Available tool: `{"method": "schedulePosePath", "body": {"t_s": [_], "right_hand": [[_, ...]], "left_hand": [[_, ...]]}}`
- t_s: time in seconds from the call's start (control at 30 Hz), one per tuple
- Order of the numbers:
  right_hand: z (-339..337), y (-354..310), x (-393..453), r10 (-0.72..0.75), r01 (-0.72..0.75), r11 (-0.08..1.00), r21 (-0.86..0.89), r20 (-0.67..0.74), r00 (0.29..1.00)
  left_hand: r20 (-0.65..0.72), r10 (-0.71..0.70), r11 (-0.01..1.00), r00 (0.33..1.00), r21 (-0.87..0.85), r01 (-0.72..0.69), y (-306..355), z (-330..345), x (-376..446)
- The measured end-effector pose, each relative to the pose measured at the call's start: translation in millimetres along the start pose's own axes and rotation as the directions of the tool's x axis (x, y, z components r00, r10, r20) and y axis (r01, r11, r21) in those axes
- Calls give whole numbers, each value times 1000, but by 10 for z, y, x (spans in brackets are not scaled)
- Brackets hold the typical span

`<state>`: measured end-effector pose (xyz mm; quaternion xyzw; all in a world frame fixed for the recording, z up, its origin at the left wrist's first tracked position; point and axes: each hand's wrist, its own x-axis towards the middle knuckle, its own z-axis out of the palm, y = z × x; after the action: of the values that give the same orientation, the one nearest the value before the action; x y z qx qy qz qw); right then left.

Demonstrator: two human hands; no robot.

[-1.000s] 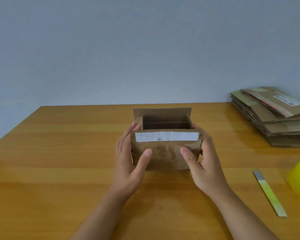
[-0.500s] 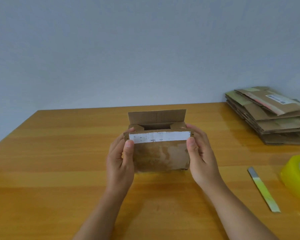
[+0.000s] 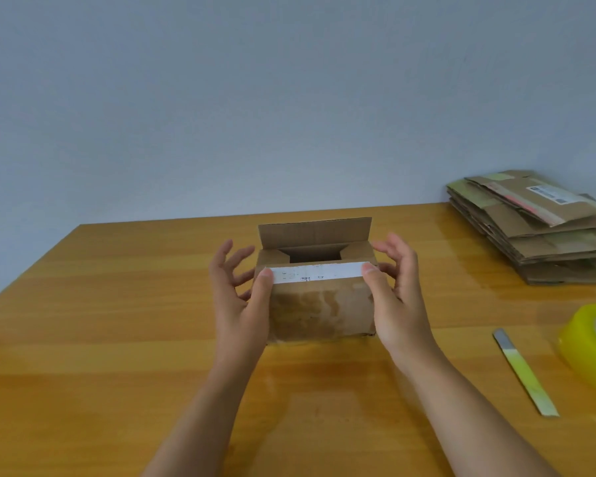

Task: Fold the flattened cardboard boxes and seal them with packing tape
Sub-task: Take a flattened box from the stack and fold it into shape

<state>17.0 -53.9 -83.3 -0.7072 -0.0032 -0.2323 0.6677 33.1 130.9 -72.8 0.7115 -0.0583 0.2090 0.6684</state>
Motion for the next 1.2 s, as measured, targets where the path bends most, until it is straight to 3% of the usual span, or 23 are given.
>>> {"method": "schedulePosePath", "body": {"t_s": [0.17, 0.37, 0.47, 0.73, 1.0, 1.2], "right_hand": [[-13, -31, 106, 10, -9, 1000, -10, 112, 994], [-62, -2, 152, -8, 8, 1000, 4, 110, 994], [-99, 66, 114, -42, 52, 995, -82, 114, 993], [-90, 148, 42, -106, 124, 989, -85, 195, 975], [-100, 138, 49, -80, 113, 979, -171, 193, 978], [-134, 157, 65, -131, 175, 952, -251, 182, 974]], "left_hand": [[177, -92, 996, 980, 13, 91, 20, -63, 159], [226, -110, 989, 968, -69, 128, 57, -43, 153], [206, -105, 991, 973, -60, 120, 6, -24, 156], [108, -27, 999, 994, -22, 30, -80, 44, 103], [105, -87, 968, 991, -225, 109, -20, 109, 79], [99, -101, 966, 990, -229, 122, -35, 116, 83]]}}
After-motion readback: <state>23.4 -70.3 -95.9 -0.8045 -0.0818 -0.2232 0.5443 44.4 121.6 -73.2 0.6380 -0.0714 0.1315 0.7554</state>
